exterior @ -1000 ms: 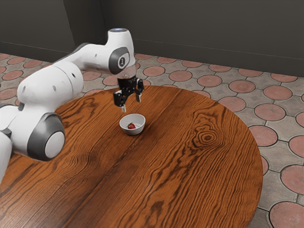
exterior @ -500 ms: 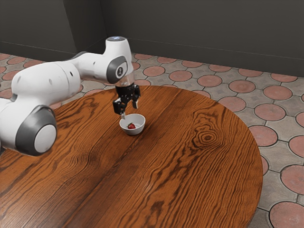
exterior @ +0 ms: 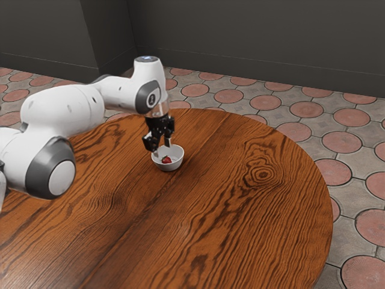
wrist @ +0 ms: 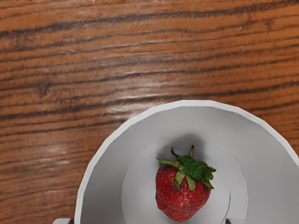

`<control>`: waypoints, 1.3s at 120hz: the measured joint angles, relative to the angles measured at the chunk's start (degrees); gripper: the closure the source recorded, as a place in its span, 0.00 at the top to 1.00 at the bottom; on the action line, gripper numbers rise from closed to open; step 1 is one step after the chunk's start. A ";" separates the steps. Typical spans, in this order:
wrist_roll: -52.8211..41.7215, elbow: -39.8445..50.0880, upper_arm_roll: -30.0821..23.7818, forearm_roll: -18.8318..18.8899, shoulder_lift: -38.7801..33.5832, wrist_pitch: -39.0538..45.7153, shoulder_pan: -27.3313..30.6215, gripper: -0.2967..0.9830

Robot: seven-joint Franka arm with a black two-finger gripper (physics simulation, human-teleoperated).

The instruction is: Take strawberry from the bowl

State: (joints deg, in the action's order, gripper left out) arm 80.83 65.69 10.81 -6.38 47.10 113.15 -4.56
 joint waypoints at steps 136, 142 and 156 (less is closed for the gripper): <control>-3.65 -4.58 -3.19 0.02 6.63 4.44 3.34 0.48; -3.72 -4.69 -3.32 0.28 6.91 4.50 3.39 0.47; -3.85 -5.34 -3.41 0.62 7.55 4.60 3.42 0.46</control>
State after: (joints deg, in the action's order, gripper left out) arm 76.98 60.35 7.39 -5.76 54.65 117.75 -1.15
